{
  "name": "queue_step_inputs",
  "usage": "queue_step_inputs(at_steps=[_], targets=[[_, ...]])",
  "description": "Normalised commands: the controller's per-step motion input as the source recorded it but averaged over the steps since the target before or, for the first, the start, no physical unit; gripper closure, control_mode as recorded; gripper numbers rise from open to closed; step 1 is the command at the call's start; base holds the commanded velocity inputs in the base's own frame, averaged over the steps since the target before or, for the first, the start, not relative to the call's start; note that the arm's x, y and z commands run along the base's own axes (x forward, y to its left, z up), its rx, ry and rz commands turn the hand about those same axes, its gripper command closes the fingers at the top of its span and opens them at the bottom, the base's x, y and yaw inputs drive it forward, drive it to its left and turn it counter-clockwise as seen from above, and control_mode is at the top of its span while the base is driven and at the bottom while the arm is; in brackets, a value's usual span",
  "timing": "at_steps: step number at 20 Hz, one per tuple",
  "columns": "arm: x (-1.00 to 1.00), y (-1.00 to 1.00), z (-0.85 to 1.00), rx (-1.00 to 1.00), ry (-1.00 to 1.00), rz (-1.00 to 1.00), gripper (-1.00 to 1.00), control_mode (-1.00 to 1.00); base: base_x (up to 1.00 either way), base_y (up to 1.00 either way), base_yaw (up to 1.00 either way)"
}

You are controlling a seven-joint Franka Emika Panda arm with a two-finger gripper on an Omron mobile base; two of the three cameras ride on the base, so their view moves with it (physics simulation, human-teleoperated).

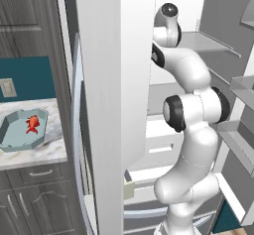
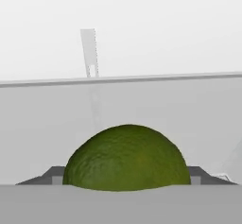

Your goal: Place one lime and one fish in each tupperware on the nearby counter, to pack two identical lunches.

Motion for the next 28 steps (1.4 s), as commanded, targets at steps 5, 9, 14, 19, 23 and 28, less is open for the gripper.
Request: queue_step_inputs(at_steps=[5,9,14,19,23,28], targets=[[-1.0,-0.09,-0.19,0.0,-0.04,0.01,1.0,-1.0,0.0,0.0,0.0],[-1.0,-0.05,0.02,0.0,-0.12,0.02,1.0,-1.0,0.0,0.0,0.0],[-1.0,0.0,0.0,0.0,-0.07,0.06,1.0,-1.0,0.0,0.0,0.0],[-1.0,0.0,0.0,0.0,0.0,0.07,1.0,-1.0,0.0,0.0,0.0],[-1.0,0.0,0.0,0.0,0.0,0.04,1.0,-1.0,0.0,0.0,0.0],[-1.0,0.03,0.0,0.0,0.04,0.02,1.0,-1.0,0.0,0.0,0.0]])
